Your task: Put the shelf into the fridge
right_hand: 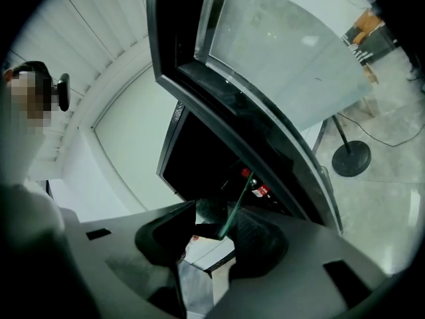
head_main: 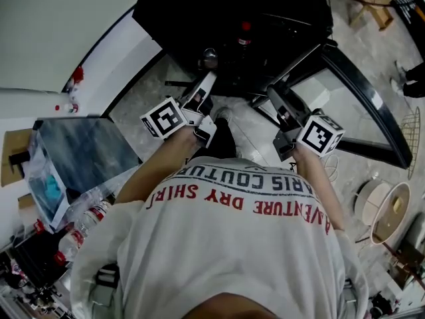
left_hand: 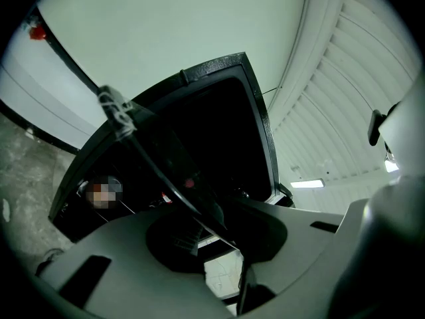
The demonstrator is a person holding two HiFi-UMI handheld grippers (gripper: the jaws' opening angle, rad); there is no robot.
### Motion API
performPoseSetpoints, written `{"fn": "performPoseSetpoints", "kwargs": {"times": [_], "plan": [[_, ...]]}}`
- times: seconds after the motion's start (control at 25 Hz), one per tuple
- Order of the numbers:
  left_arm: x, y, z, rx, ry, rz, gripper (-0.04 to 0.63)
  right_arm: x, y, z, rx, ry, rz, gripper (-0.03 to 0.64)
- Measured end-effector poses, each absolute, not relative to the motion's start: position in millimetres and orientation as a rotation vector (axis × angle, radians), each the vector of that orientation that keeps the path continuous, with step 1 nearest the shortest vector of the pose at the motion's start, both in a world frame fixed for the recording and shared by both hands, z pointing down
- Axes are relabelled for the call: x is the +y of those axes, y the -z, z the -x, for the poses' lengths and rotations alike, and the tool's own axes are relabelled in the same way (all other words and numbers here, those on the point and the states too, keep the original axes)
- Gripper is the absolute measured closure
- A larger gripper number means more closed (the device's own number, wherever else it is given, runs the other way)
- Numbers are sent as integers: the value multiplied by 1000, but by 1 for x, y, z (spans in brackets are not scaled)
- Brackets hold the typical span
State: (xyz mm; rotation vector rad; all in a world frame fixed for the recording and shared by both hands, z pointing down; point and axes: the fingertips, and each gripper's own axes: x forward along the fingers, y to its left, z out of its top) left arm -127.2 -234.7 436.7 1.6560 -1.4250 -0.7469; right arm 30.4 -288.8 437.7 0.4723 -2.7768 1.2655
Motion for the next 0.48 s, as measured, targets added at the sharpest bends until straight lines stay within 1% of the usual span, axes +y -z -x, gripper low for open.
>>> {"fn": "performPoseSetpoints", "kwargs": {"times": [0.4, 0.48], "plan": [[-261, -455, 142, -1436, 705, -1668, 494, -315, -458, -15, -2738, -1290, -509, 472], [-263, -456, 141, -1438, 676, -1700, 472, -317, -460, -14, -2734, -1293, -521, 472]]}}
